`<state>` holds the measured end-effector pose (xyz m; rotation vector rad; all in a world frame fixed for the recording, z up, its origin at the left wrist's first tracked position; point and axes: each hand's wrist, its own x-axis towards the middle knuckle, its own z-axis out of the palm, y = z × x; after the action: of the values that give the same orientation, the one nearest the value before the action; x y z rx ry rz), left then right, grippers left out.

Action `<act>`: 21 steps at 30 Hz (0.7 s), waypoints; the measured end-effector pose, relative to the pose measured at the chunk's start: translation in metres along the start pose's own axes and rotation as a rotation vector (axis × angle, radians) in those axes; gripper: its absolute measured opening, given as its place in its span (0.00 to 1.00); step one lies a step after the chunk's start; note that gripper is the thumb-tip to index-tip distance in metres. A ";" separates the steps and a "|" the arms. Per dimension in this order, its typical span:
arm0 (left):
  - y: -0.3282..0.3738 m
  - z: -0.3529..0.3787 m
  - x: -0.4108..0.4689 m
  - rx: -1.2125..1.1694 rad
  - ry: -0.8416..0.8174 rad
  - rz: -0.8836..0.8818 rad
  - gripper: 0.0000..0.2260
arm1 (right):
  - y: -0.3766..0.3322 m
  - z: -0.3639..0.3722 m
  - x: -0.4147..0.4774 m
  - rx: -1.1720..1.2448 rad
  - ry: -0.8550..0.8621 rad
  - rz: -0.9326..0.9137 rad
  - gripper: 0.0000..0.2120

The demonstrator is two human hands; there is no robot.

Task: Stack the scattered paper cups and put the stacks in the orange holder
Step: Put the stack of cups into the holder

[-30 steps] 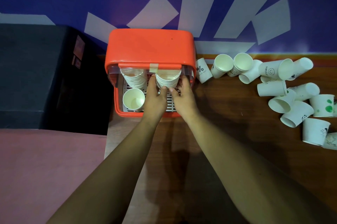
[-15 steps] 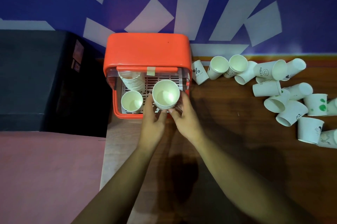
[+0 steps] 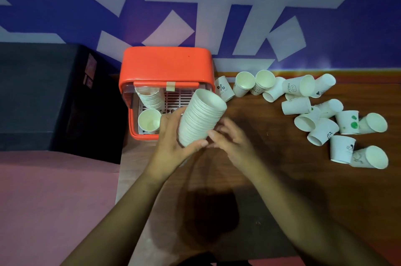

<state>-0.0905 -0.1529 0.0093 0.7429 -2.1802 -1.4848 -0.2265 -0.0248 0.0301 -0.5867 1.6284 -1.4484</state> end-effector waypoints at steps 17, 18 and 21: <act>-0.015 -0.044 -0.059 -0.161 -0.300 -0.187 0.39 | -0.024 0.022 -0.013 -0.587 -0.218 0.019 0.06; -0.018 -0.049 -0.061 -0.149 -0.289 -0.187 0.38 | -0.022 0.028 -0.013 -0.591 -0.221 0.012 0.06; -0.026 -0.064 -0.064 -0.145 -0.254 -0.203 0.38 | -0.017 0.044 -0.012 -0.569 -0.188 -0.023 0.05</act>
<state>0.0030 -0.1667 0.0066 0.7816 -2.1977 -1.9110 -0.1866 -0.0436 0.0514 -1.0269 1.8834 -0.8977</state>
